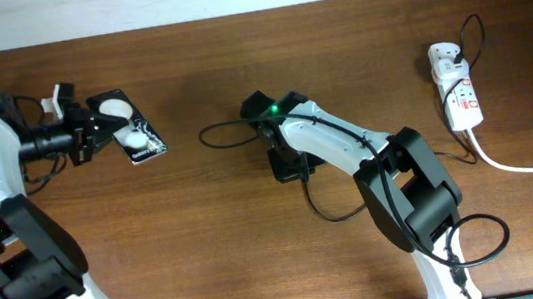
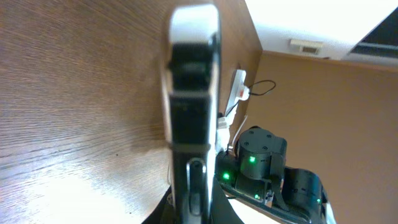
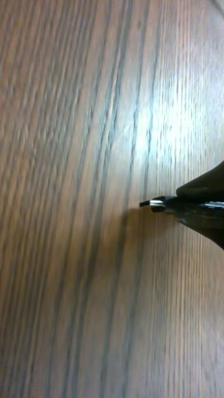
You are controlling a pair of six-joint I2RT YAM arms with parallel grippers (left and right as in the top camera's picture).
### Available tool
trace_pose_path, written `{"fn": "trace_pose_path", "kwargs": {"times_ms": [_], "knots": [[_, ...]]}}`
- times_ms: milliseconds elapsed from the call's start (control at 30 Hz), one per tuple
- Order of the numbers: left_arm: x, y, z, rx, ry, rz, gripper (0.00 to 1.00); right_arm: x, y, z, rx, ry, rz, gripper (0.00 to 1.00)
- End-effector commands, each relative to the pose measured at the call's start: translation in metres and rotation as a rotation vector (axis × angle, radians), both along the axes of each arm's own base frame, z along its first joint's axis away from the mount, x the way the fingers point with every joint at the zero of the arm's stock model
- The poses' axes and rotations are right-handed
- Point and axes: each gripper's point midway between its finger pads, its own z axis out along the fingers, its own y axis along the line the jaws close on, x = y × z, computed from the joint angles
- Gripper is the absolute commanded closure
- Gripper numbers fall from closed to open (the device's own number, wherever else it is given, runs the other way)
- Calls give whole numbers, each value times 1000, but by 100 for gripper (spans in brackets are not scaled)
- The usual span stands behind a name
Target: Plug charger to phone and switch on socket
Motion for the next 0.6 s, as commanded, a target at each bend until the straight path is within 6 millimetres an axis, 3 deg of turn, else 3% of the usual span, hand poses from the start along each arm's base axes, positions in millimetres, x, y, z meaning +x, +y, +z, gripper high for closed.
{"fn": "trace_pose_path", "kwargs": {"times_ms": [0, 200, 300, 433, 500, 567], "knots": [[1, -15, 3, 11, -32, -49, 100, 0, -3, 18, -60, -59, 46, 96], [-1, -37, -1, 32, -25, -107, 100, -14, 19, 23, 50, -11, 50, 96], [-2, -54, -1, 33, -30, -149, 100, -12, 24, 52, 111, -59, 47, 96], [-2, -70, -1, 38, -47, -191, 100, -16, 20, 74, 153, -118, 48, 96], [-1, -75, -1, 41, -58, -205, 100, -27, 20, 65, 191, -115, 55, 96], [-1, -78, -1, 41, -58, -212, 100, -40, 23, 41, 243, -85, 57, 96]]}}
